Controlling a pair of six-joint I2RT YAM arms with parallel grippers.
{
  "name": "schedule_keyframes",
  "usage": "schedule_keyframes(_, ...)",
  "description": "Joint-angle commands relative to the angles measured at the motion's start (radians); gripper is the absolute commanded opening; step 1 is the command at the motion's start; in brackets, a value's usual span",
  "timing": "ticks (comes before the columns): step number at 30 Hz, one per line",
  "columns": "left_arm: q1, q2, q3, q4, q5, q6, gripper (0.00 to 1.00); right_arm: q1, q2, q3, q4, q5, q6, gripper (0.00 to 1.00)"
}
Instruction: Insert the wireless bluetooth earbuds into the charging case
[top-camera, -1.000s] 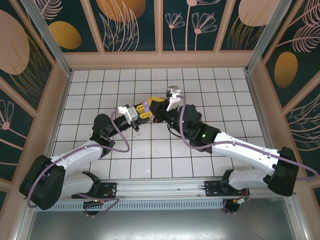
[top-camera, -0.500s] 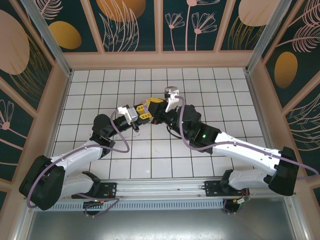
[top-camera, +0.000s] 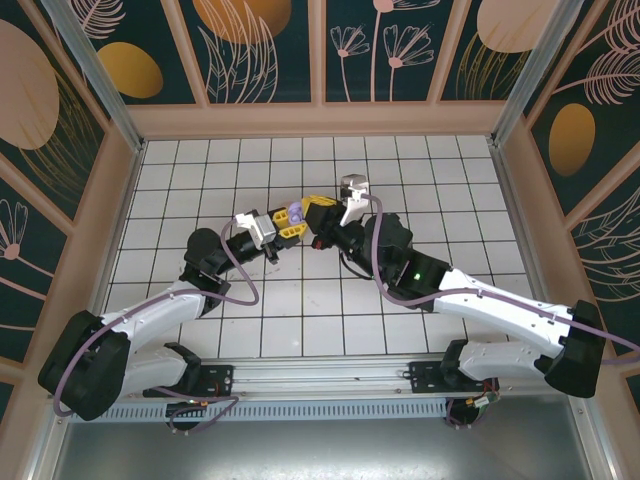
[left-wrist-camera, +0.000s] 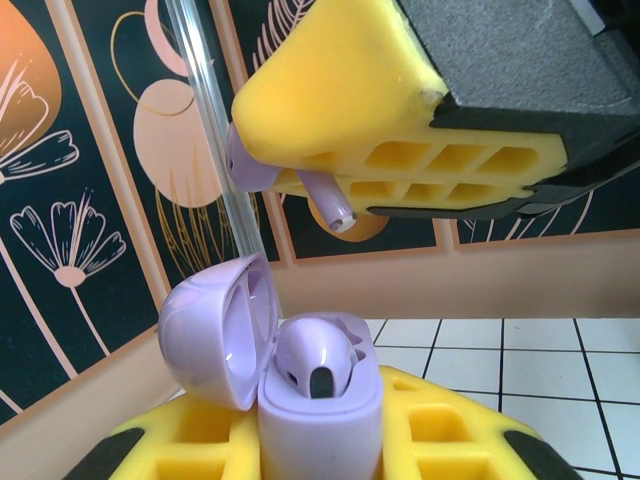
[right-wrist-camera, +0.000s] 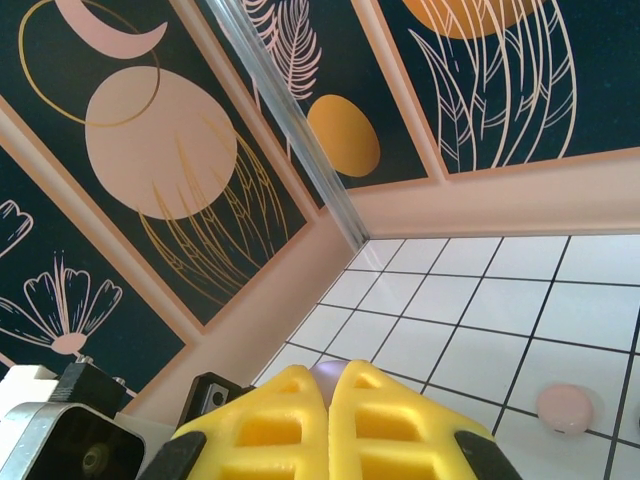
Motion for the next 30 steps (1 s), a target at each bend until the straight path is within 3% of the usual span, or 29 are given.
schedule_keyframes(1, -0.005, -0.018, 0.039, 0.031, 0.007, 0.006, 0.0, 0.006, 0.017, -0.004, -0.001, 0.009, 0.01, 0.05)
schedule_keyframes(24, -0.005, -0.033, 0.05, 0.016, 0.007, 0.017, 0.0, 0.002, 0.04, -0.012, -0.034, 0.027, 0.022, 0.05)
schedule_keyframes(30, -0.005, -0.027, 0.049, -0.001, -0.056, 0.017, 0.0, -0.004, 0.003, -0.001, -0.065, 0.038, 0.027, 0.05)
